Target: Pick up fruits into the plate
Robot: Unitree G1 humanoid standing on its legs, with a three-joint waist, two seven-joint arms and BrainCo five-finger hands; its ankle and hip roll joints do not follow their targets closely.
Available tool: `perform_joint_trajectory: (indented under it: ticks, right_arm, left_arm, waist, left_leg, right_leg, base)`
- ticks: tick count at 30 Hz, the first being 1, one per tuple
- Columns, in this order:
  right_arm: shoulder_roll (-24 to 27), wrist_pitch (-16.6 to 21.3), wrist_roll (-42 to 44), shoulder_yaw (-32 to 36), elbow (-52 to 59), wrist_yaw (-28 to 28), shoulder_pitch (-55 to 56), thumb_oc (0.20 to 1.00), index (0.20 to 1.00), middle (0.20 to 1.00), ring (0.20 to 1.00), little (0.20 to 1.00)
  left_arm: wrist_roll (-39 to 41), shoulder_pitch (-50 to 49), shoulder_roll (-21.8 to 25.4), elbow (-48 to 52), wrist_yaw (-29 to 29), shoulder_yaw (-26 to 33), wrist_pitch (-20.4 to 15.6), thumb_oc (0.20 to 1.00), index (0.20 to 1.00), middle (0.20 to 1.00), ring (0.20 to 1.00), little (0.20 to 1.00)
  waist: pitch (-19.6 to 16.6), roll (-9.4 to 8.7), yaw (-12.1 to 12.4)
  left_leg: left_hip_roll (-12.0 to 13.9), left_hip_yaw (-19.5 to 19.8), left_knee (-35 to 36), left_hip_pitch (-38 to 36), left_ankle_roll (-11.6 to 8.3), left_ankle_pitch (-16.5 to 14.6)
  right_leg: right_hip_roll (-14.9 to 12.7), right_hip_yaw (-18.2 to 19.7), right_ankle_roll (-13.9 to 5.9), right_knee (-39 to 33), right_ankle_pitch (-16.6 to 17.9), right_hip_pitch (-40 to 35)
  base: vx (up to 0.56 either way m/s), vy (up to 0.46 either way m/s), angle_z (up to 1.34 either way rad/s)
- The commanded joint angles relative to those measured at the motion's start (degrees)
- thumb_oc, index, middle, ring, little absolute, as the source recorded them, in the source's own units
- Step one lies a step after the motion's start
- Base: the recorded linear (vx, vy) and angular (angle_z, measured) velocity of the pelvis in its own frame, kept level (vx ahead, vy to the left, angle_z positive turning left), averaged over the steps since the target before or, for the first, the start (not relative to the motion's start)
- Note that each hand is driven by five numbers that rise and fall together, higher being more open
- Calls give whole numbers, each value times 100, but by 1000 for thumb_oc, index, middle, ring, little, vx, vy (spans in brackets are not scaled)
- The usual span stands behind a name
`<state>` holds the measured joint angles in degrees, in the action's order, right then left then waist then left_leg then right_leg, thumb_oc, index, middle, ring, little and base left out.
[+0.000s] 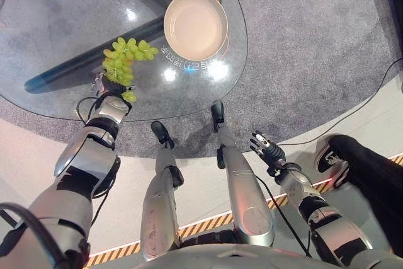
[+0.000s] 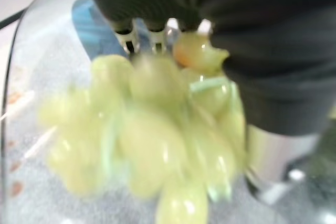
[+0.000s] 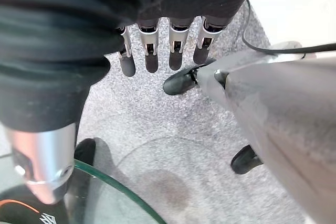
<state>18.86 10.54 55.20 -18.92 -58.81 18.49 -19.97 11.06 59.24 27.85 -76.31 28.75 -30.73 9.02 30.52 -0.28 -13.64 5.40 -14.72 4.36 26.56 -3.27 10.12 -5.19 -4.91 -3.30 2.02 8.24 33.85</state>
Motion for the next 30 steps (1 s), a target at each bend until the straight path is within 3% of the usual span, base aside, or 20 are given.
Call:
perform_joint_trajectory:
  ticks: [1, 20, 30]
  right_arm:
    - [-156, 132, 308, -104, 191, 192, 119, 1000, 1000, 1000, 1000, 1000]
    - [-225, 100, 587, -92, 238, 335, 147, 1000, 1000, 1000, 1000, 1000]
    - [-184, 3, 467, -15, 207, 361, 150, 1000, 1000, 1000, 1000, 1000]
  left_arm:
    - [-220, 205, -43, -438, -46, 15, 102, 200, 200, 200, 200, 200]
    - [-289, 178, -41, -485, 255, 23, 83, 200, 200, 200, 200, 200]
    - [-50, -48, 41, -337, 112, 167, -245, 200, 200, 200, 200, 200]
  waist:
    - [-73, -463, -65]
    - [-73, -464, -22]
    - [-73, -319, 66]
  left_leg:
    - [124, 358, -353, 404, -361, 67]
    - [132, 408, -305, 349, -367, 79]
    - [144, 417, -196, -175, -371, 110]
  right_leg:
    - [248, 523, -243, 96, 298, 274]
    - [263, 494, -240, 137, 287, 247]
    - [252, 387, -230, 153, 170, -280]
  base:
    - [29, -41, 0]
    - [0, 0, 0]
    - [2, 4, 0]
